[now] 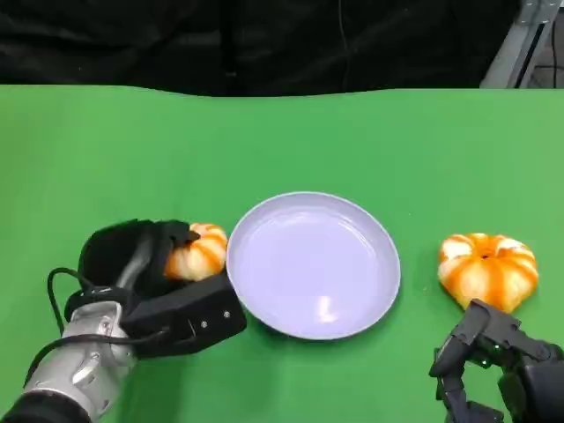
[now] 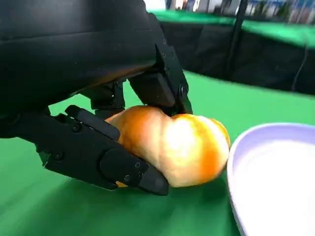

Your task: Grasp the bread from the table and place it into the plate.

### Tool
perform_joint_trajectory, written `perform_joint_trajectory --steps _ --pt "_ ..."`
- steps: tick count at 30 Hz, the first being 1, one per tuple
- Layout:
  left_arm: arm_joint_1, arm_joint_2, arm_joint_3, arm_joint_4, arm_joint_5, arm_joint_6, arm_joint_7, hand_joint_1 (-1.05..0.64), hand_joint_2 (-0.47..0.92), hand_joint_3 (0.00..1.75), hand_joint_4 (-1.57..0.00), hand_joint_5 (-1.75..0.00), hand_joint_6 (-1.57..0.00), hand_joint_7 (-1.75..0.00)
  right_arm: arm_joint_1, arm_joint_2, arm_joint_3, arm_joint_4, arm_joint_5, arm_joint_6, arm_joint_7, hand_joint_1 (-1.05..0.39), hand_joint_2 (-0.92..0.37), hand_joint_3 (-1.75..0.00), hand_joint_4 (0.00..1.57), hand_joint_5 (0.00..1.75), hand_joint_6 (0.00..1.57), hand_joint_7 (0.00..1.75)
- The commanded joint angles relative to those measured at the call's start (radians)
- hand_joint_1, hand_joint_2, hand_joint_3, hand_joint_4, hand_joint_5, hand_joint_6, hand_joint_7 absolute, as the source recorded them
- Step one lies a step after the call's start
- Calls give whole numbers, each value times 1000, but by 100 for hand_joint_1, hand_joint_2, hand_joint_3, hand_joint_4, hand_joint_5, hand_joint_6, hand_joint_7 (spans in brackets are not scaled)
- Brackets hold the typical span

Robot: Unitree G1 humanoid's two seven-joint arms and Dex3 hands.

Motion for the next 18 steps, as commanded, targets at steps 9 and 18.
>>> perform_joint_trajectory --steps 9,18 --pt "-47 29 51 -25 -13 -68 107 -11 62 86 -79 -175 -74 -155 -3 -9 -7 8 18 -7 0 -12 -57 -112 81 175 71 158" --pt "-21 18 31 -210 8 -58 53 -9 56 96 -76 -175 -79 -145 2 -12 -6 1 24 -1 6 -13 -56 -114 80 175 71 158"
